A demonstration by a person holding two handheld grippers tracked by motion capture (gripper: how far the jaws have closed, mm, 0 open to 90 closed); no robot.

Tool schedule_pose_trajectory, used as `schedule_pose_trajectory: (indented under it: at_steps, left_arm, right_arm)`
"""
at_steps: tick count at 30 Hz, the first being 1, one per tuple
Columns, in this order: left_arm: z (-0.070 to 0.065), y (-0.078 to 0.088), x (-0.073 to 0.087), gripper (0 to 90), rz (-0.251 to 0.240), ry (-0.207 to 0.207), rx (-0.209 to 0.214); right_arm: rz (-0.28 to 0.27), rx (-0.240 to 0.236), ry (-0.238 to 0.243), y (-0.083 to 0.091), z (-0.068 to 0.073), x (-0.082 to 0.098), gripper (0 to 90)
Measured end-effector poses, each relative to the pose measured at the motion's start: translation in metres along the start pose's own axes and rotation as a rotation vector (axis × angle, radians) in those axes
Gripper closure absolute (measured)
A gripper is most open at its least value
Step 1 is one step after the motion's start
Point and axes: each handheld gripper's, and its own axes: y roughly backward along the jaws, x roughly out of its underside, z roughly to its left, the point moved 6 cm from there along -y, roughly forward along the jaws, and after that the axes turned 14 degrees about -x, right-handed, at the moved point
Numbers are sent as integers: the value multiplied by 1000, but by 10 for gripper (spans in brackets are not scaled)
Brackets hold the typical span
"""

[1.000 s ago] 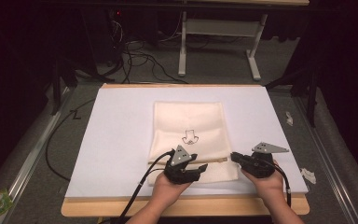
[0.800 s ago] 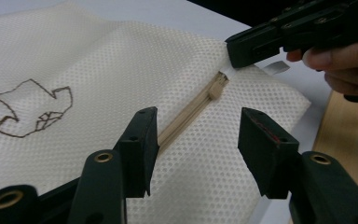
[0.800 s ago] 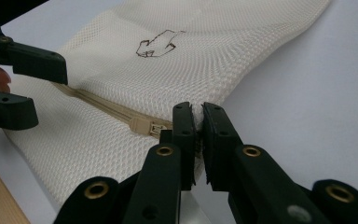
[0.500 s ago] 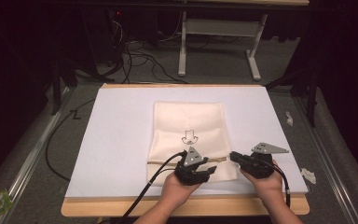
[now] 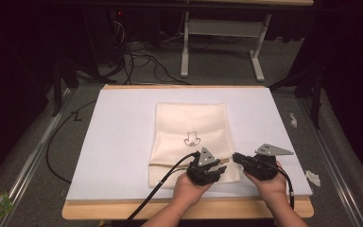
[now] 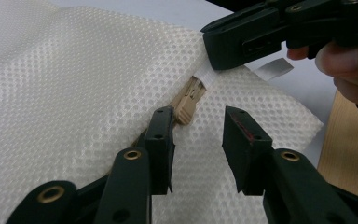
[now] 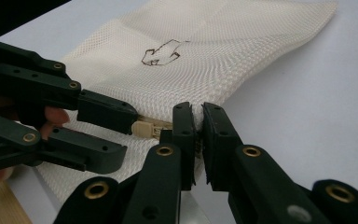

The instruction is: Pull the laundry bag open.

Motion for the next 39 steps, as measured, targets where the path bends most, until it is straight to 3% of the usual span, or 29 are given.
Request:
schedule_pose_trajectory:
  at_steps: [6, 16, 39]
  left_arm:
    - [2, -4, -2, 726, -21, 12, -23]
    - [-1, -7, -2, 855, -34, 14, -19]
    - [3, 0, -2, 874, -29, -19, -62]
  right_arm:
    - [-3, 8, 8, 0, 2, -1, 853]
    - [0, 9, 9, -1, 1, -1, 853]
    - [2, 30, 17, -1, 3, -1, 857]
